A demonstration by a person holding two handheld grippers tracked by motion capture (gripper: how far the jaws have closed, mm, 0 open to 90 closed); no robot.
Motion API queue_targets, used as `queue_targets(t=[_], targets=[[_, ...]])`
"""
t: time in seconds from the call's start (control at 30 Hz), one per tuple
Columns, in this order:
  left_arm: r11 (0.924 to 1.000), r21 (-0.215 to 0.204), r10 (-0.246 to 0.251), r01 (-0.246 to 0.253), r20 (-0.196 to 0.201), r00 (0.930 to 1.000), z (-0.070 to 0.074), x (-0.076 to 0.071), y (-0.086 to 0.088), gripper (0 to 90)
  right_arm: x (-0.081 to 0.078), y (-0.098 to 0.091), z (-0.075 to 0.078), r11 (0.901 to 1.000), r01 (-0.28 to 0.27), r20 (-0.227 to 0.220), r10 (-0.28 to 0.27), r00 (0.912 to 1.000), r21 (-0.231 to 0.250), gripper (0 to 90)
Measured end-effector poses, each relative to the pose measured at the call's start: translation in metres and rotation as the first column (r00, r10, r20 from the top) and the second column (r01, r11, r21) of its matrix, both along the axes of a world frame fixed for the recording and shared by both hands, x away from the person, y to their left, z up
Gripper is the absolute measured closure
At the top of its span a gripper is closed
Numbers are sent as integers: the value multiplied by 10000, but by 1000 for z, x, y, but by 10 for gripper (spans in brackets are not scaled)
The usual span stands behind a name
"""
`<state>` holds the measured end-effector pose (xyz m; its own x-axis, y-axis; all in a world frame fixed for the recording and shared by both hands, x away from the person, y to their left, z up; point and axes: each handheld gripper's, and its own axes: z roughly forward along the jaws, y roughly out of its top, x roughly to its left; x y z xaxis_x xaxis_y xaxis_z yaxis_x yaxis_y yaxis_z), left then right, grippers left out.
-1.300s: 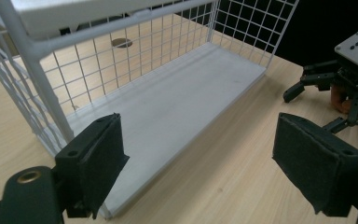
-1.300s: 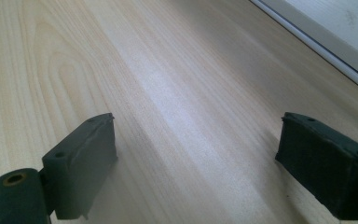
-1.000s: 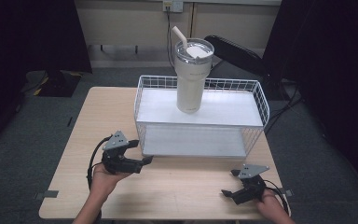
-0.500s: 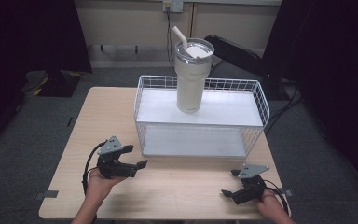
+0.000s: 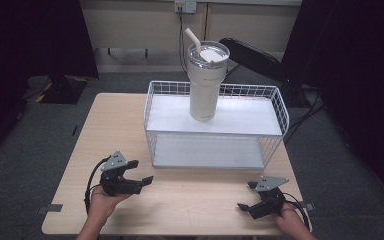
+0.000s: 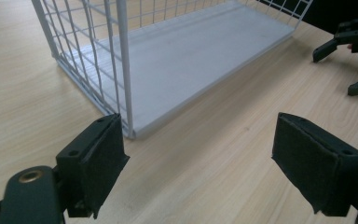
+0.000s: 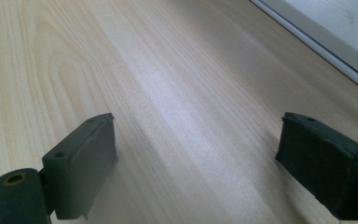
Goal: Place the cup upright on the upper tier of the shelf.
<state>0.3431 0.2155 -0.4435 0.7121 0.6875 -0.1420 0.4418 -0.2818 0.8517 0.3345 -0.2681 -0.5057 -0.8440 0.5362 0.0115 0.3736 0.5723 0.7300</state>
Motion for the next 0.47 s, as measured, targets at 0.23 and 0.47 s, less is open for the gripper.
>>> queue_targets(t=[0.23,0.47], targets=[[9994,300,207,-199,-275,9994,-14,-5,7,165,0,0,0,10000,-1,4,1,10000,-1,107],[9989,243,420,-412,-346,9985,-21,-13,15,165,0,0,0,10000,-2,2,2,10000,-2,107]])
